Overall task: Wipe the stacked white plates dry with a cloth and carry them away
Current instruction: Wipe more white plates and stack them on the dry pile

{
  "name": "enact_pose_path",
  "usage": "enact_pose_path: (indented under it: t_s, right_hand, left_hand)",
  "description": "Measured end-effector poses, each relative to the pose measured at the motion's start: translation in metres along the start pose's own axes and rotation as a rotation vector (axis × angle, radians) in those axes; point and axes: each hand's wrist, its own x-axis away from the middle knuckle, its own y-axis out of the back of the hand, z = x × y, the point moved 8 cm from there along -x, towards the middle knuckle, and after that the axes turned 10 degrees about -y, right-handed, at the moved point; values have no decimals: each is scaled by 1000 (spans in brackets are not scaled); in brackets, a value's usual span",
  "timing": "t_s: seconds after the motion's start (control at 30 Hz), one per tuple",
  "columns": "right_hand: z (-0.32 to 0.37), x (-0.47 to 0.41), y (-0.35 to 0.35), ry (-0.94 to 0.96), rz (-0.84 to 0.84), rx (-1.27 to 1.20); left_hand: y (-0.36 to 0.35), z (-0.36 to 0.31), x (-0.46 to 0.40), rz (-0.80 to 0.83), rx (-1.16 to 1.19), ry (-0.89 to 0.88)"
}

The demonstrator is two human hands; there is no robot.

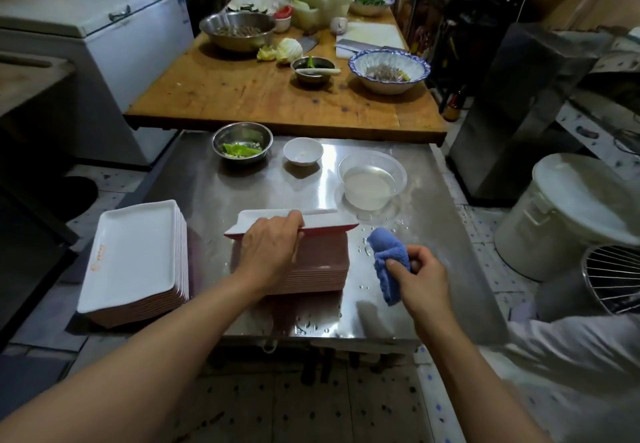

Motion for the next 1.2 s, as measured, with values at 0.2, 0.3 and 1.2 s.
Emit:
enact_pose_path:
  t_s: [0.2, 0.3, 1.2]
  right_hand:
    - [41, 16, -7, 126, 14, -47]
    - [80, 35, -18, 280, 33, -39]
    - [176, 110, -133, 814, 124, 472]
  left_hand:
    - [40, 30, -14, -98, 255, 234]
    - [65, 44, 5, -206, 529, 388]
    - [116, 57, 90, -557, 1363, 768]
